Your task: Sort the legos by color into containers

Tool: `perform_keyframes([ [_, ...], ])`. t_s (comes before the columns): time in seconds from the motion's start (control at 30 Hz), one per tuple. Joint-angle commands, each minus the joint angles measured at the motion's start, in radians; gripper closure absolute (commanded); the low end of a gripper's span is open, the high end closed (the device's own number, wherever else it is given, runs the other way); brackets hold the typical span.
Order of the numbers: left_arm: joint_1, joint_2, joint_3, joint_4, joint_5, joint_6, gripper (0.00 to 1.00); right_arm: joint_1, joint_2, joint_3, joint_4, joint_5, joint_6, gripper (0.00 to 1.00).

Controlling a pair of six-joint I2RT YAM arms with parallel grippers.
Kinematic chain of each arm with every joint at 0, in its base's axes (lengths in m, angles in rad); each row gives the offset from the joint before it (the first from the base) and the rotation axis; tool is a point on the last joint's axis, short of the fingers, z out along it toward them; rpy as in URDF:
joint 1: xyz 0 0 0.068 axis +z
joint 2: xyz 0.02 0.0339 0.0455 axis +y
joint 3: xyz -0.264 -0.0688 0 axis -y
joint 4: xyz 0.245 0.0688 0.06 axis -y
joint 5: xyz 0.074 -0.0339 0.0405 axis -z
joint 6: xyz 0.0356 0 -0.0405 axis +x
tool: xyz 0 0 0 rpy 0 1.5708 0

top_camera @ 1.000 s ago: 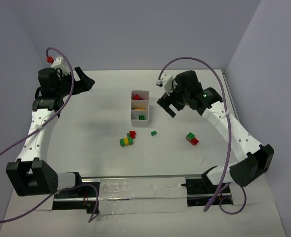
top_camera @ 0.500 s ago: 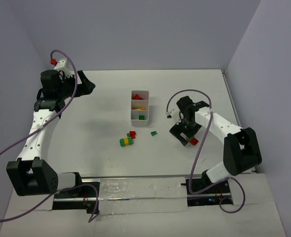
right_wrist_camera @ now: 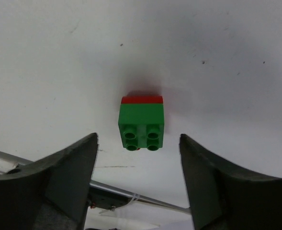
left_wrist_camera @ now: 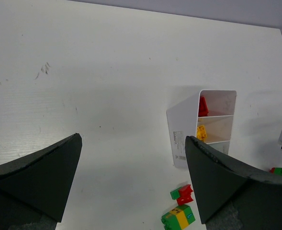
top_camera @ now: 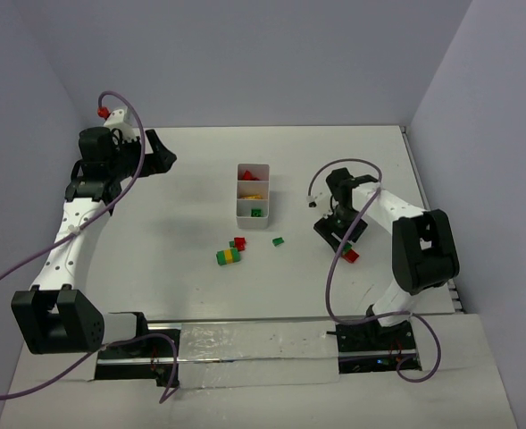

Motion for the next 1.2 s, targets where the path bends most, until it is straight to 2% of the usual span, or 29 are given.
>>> perform_keyframes([
  [0.0, -0.003, -0.003, -0.001, 0.024, 0.001, 0.010, 0.01, -0.005, 0.025, 0.060, 0.017, -0.022, -0.013, 0.33],
  [0.1, -0.003, 0.002, 0.000, 0.024, 0.000, 0.008, 0.01, -0.007, 0.047, 0.080, 0.016, -0.027, -0.013, 0.45],
  [0.23, -0.005, 0.004, 0.003, 0.024, -0.002, 0.011, 0.01, -0.013, 0.061, 0.087, 0.010, -0.027, -0.014, 0.52],
  [0.53, -0.006, 0.018, 0.024, 0.019, 0.009, 0.005, 0.01, -0.035, 0.063, 0.084, -0.021, -0.039, -0.023, 0.53],
  [0.67, -0.008, 0.021, 0.027, 0.019, 0.015, 0.005, 0.01, -0.038, 0.055, 0.096, -0.033, -0.044, -0.020, 0.72],
  [0.7, -0.009, 0.019, 0.026, 0.018, 0.018, 0.005, 0.01, -0.038, 0.052, 0.118, -0.044, -0.051, -0.018, 0.88],
  [0.73, -0.009, 0.017, 0.024, 0.020, 0.020, 0.006, 0.02, -0.038, 0.050, 0.136, -0.054, -0.059, -0.013, 0.98],
  [0.87, -0.009, -0.006, -0.004, 0.070, 0.121, 0.009, 0.04, -0.038, 0.012, 0.266, -0.105, -0.217, 0.009, 1.00],
  [1.0, -0.019, -0.040, -0.058, 0.151, 0.411, -0.020, 0.04, -0.034, -0.037, 0.468, -0.113, -0.537, 0.096, 1.00],
  [1.17, -0.106, -0.042, -0.073, 0.229, 0.633, -0.061, 0.06, 0.007, -0.014, 0.622, -0.090, -0.884, 0.217, 1.00],
])
